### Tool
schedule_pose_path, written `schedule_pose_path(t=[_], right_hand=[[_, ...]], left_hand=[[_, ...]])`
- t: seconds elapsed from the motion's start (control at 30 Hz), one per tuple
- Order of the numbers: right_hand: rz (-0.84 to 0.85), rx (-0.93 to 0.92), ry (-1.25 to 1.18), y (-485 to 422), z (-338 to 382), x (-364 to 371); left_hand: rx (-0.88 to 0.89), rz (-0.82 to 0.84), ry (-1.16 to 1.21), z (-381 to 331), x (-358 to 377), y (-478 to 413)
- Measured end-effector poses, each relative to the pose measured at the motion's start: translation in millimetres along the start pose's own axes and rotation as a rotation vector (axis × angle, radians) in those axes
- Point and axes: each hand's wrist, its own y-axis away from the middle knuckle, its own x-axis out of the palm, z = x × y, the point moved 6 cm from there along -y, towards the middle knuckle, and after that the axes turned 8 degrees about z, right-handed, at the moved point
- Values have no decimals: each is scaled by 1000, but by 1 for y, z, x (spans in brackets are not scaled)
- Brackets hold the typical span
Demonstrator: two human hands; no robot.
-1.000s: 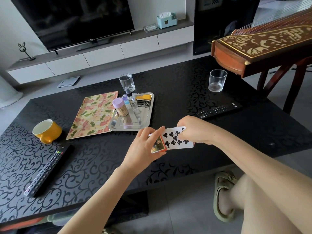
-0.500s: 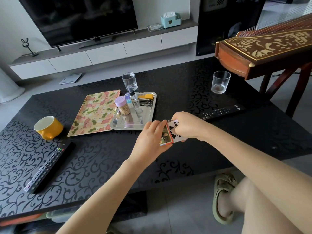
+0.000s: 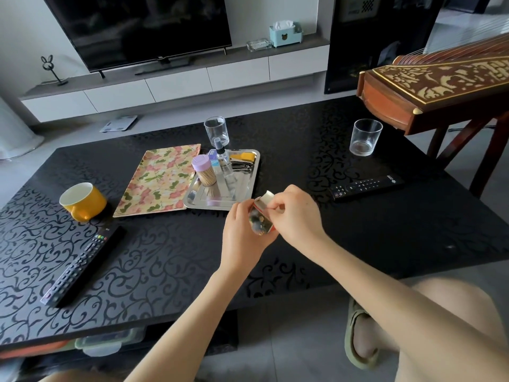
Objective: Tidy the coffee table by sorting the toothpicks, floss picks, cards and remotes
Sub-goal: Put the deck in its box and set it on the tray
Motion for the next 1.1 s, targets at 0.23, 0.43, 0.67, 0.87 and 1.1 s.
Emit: schedule_pose_path(t=[0.23, 0.43, 0.67, 0.87, 1.1], right_hand=[[162, 287, -560, -8, -29, 53], [156, 171, -574, -12, -22, 64], [231, 180, -789, -4, -16, 52], [173, 84, -591, -4, -16, 50], [16, -143, -152, 4, -1, 44]], left_hand=[[-210, -37, 281, 46, 16, 16], [-171, -24, 340, 49, 16, 16], [-224, -72, 533, 53, 17, 20], [-319, -99, 648, 57, 25, 24], [-283, -146, 431, 55, 21, 31]])
